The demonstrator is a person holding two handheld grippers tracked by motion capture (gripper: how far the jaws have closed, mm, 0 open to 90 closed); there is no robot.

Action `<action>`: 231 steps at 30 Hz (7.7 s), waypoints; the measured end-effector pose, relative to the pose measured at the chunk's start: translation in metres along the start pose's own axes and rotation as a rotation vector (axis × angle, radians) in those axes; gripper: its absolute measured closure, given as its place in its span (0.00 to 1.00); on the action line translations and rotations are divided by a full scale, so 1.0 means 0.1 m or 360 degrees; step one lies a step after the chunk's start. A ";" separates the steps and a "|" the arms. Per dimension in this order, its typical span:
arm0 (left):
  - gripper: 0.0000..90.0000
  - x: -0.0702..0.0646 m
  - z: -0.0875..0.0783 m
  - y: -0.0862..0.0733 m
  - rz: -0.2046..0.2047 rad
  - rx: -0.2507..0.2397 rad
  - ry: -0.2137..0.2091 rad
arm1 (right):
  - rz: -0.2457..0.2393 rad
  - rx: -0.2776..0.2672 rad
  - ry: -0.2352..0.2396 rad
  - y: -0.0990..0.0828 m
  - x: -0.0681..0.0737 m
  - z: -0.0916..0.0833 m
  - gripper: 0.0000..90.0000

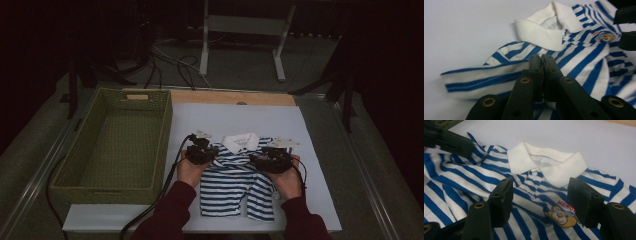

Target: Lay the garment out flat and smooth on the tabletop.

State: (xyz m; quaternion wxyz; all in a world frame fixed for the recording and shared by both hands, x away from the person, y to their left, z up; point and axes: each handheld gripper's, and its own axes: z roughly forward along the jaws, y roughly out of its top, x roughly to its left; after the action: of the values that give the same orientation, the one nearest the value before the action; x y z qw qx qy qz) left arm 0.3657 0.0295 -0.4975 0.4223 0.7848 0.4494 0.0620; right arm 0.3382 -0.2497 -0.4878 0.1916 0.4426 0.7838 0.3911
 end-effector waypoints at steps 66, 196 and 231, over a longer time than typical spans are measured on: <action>0.54 -0.09 0.36 0.04 0.0029 0.0090 0.0323 | 0.0180 0.0131 -0.0354 0.00 -0.60 0.34 0.53; 0.00 -0.17 -0.41 -0.66 0.0142 -0.0112 0.0045 | -0.0078 -0.0090 -0.0089 -0.29 0.31 -0.34 0.19; 0.95 -0.40 -0.61 -1.08 0.0357 0.0099 0.0048 | -0.0113 -0.0130 -0.0144 -0.42 0.35 -0.56 0.21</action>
State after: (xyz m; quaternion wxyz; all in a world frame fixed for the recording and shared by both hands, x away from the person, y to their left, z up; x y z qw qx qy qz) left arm 0.2421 0.0623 -0.5250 0.3814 0.8418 0.3669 0.1065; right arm 0.2606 -0.2577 -0.4842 0.2585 0.4236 0.7729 0.3954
